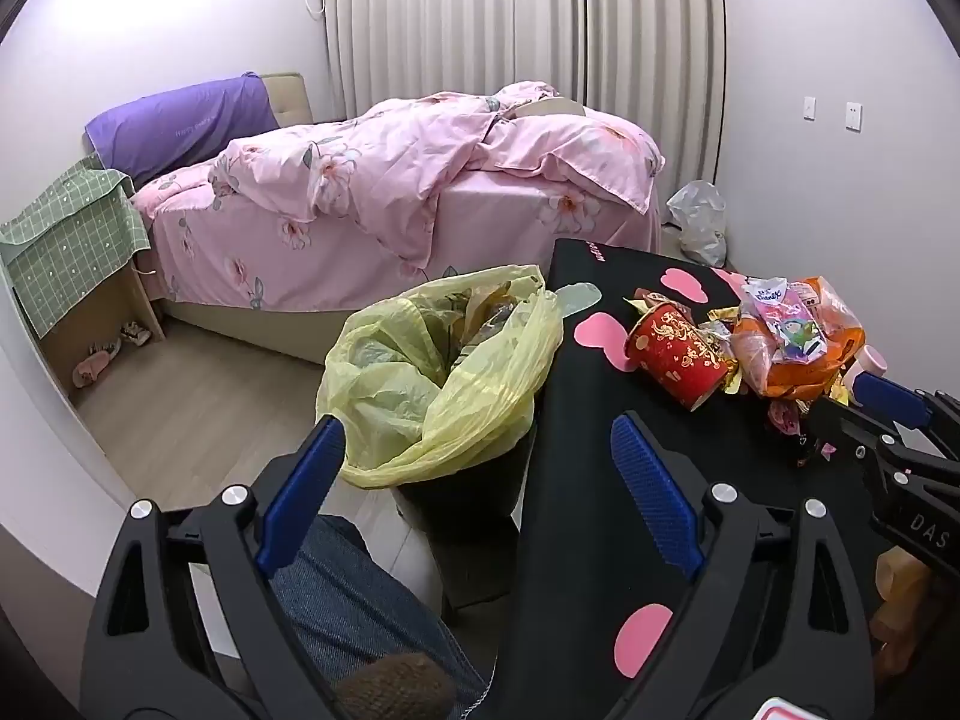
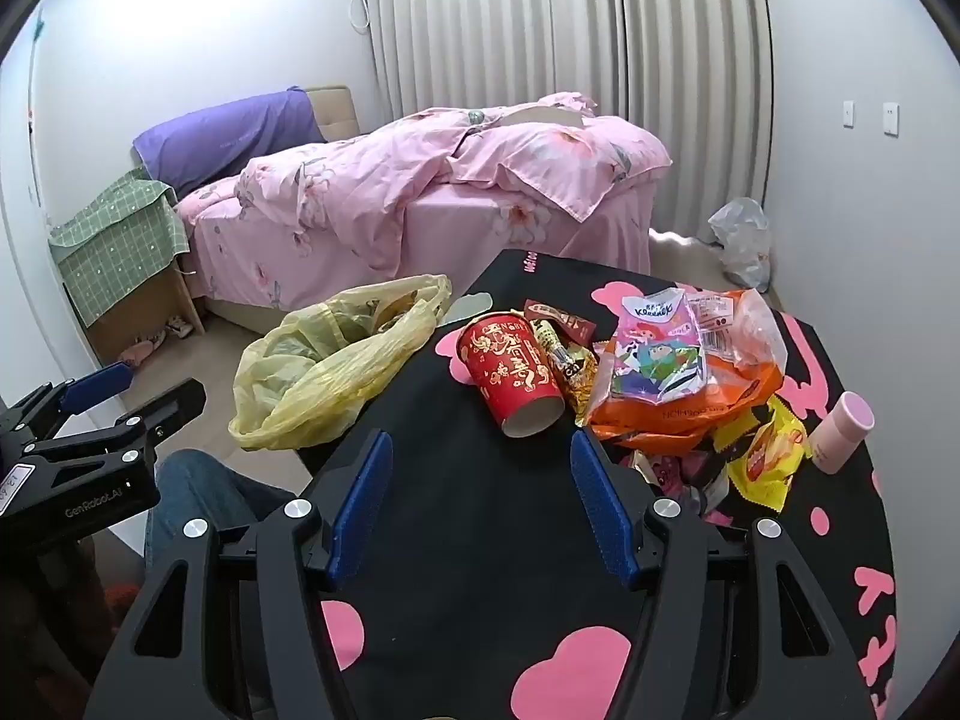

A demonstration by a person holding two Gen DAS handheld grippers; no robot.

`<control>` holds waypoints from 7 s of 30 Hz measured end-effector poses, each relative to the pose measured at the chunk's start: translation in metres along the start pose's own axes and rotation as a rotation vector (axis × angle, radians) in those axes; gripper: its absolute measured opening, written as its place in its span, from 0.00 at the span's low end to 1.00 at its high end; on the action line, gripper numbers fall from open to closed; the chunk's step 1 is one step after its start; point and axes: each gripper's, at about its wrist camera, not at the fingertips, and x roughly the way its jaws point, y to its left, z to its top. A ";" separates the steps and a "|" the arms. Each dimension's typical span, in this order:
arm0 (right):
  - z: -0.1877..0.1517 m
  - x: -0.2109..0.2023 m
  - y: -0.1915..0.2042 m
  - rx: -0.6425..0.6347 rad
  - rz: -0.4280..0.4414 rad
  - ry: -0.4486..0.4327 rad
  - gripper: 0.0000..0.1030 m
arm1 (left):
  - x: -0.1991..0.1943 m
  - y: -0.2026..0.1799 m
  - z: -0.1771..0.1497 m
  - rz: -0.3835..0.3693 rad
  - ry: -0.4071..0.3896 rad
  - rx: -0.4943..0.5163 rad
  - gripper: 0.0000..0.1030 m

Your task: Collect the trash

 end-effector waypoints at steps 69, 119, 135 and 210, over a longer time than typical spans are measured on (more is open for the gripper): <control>0.002 0.001 -0.004 0.008 0.003 -0.020 0.57 | -0.008 -0.003 0.002 0.010 -0.035 0.019 0.83; 0.010 0.013 -0.142 0.129 -0.099 0.020 0.57 | 0.131 -0.089 0.060 -0.444 0.099 -0.001 0.91; 0.035 0.125 -0.120 -0.051 -0.057 0.110 0.17 | 0.172 -0.045 0.041 -0.469 0.264 -0.141 0.89; -0.060 0.052 -0.139 0.155 0.082 0.173 0.13 | 0.117 -0.078 0.002 -0.604 0.320 -0.005 0.62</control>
